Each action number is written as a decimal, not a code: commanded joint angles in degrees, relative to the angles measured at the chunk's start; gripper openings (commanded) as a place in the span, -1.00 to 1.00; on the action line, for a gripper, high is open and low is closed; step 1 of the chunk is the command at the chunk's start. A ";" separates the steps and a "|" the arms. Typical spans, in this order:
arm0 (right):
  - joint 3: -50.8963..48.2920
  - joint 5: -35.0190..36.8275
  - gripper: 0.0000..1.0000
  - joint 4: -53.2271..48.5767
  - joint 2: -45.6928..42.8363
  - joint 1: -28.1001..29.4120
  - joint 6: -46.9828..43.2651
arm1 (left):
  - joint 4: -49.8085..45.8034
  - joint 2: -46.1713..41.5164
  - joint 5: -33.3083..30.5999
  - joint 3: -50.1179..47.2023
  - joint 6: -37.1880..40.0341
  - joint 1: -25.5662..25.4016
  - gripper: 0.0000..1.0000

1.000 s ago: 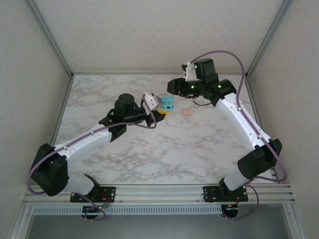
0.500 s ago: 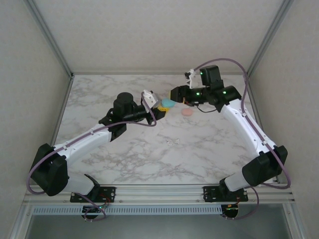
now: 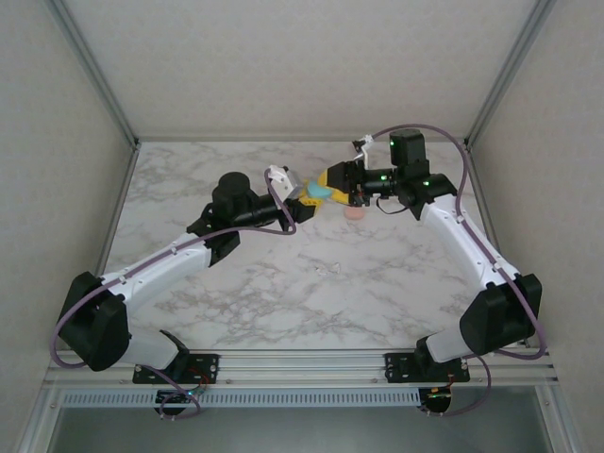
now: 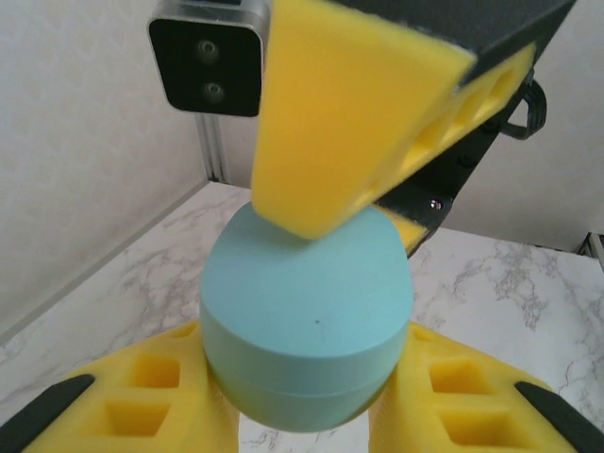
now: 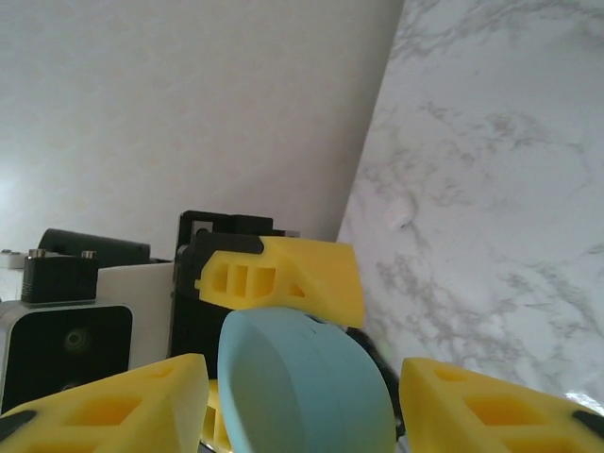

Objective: Insert wireless bluetooth earbuds into charging case

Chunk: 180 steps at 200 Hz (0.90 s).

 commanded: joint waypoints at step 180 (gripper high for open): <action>-8.04 7.56 -0.73 14.55 -2.67 -0.91 9.60 | -3.71 -1.28 -4.11 0.09 1.73 0.50 0.06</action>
